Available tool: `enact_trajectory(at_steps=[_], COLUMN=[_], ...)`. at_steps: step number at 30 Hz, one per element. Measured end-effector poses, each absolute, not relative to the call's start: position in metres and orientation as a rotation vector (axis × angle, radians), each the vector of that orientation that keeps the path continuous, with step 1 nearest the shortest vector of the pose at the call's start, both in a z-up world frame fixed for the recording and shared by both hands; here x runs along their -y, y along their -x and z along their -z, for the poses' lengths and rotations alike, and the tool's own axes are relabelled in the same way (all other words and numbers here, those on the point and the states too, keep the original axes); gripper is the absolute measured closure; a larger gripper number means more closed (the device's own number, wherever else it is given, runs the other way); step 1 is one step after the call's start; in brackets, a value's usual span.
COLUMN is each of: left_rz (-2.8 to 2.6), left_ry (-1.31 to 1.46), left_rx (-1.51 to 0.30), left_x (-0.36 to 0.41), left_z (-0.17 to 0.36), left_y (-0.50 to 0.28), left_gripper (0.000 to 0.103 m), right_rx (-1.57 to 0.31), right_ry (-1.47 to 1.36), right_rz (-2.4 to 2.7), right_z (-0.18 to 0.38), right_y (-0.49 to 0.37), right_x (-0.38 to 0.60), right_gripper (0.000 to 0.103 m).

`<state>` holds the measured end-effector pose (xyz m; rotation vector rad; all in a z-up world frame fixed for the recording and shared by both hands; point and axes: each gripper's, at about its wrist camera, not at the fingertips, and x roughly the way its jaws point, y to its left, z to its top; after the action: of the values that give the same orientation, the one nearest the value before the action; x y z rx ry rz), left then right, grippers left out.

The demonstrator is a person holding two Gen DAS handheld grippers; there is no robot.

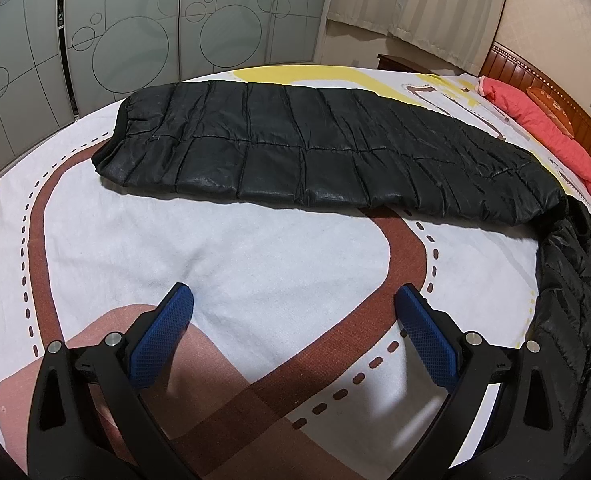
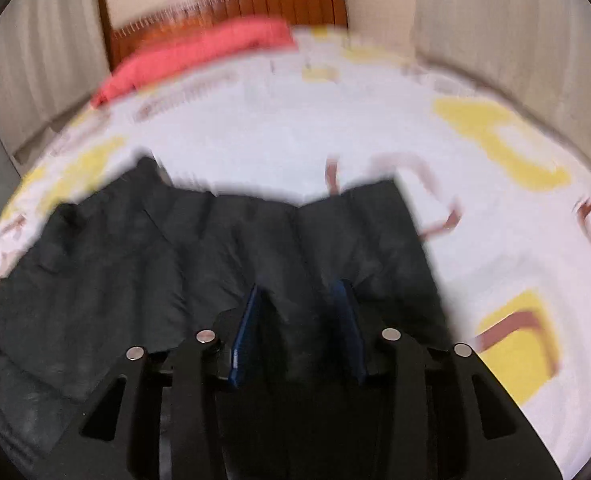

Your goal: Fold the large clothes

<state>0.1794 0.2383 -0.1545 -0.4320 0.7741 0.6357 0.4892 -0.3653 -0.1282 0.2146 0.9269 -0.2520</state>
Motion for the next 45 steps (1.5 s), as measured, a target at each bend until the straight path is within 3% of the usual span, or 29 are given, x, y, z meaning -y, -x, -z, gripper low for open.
enact_trajectory(at_steps=[8, 16, 21, 32, 33, 35, 36, 37, 38, 40, 45], left_rz=[-0.632, -0.586, -0.591, -0.671, -0.698, -0.793, -0.795, -0.801, -0.792, -0.768, -0.7], left_ry=[0.436, 0.543, 0.75, 0.917, 0.949, 0.973, 0.973, 0.961, 0.948, 0.934, 0.705], left_rx=[-0.772, -0.723, -0.585, -0.437, -0.394, -0.386, -0.382, -0.375, -0.373, -0.386, -0.354], left_x=[-0.239, -0.251, -0.291, -0.371, -0.373, -0.377, -0.379, -0.382, -0.385, -0.389, -0.35], left_z=[0.155, 0.146, 0.145, 0.148, 0.149, 0.15, 0.151, 0.152, 0.152, 0.148, 0.1], left_y=[-0.179, -0.168, -0.148, -0.167, -0.162, -0.158, -0.157, -0.157, -0.158, -0.162, -0.19], left_gripper=[0.002, 0.002, 0.002, 0.003, 0.008, 0.05, 0.057, 0.072, 0.082, 0.088, 0.092], right_rx=[-0.835, -0.88, -0.861, -0.84, -0.838, -0.836, -0.835, -0.834, -0.834, -0.834, -0.835], right_ry=[-0.181, -0.156, -0.149, -0.156, -0.156, -0.156, -0.156, -0.155, -0.155, -0.153, -0.151], right_rz=[0.24, 0.226, 0.22, 0.216, 0.216, 0.216, 0.216, 0.214, 0.215, 0.215, 0.217], right_z=[0.107, 0.133, 0.135, 0.137, 0.137, 0.137, 0.137, 0.137, 0.137, 0.137, 0.137], right_y=[-0.432, -0.42, -0.418, -0.411, -0.411, -0.411, -0.411, -0.411, -0.411, -0.411, -0.411], right_x=[0.341, 0.337, 0.334, 0.331, 0.331, 0.331, 0.331, 0.332, 0.332, 0.332, 0.331], right_gripper=[0.06, 0.057, 0.054, 0.052, 0.052, 0.052, 0.052, 0.051, 0.051, 0.051, 0.051])
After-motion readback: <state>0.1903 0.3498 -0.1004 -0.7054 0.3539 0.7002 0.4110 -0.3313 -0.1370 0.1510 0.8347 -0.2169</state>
